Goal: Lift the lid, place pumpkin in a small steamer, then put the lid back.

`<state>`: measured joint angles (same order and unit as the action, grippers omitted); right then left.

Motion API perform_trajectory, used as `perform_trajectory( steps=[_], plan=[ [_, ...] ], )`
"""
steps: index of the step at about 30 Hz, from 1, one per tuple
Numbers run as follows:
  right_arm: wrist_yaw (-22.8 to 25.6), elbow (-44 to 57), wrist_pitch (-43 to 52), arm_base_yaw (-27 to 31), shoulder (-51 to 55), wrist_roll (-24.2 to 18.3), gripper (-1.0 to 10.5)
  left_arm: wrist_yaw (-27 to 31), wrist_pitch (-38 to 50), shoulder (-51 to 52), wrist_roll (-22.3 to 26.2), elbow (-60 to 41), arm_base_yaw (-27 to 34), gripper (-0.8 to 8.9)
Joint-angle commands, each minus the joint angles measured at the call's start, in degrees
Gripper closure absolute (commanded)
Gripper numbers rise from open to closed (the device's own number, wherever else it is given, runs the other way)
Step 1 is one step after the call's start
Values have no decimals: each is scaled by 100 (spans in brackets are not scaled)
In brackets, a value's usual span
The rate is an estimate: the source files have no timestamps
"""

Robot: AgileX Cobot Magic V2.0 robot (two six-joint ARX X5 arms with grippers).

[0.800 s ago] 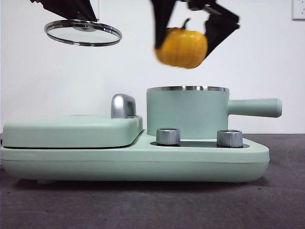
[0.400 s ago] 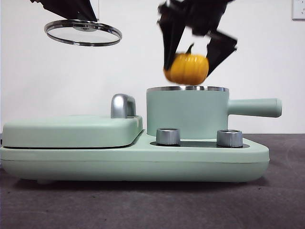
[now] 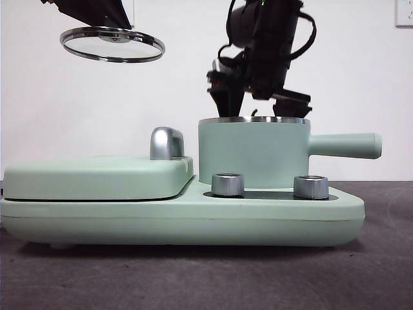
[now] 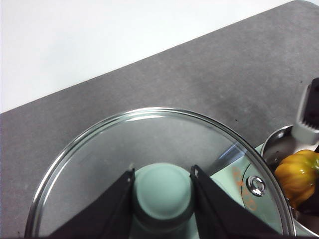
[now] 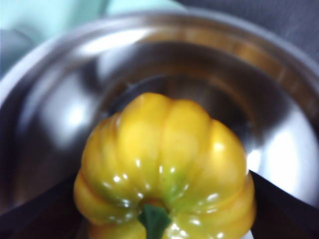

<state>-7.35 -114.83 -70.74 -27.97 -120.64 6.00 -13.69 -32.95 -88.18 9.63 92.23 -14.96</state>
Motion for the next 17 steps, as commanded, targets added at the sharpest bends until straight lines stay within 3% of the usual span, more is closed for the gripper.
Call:
perform_trajectory(
  steps=[1,13,17],
  plan=[
    [42,-177,-28,-57,-164,-55,591,-28,125,7,-26,188,-4,732],
    [632,-175,-83,-297,-260,-77,591,-28,120,7,-28,188,-4,732],
    [619,-175,-94,-304,-262,-87,590,-28,118,7,-28,188,-7,732]
  ],
)
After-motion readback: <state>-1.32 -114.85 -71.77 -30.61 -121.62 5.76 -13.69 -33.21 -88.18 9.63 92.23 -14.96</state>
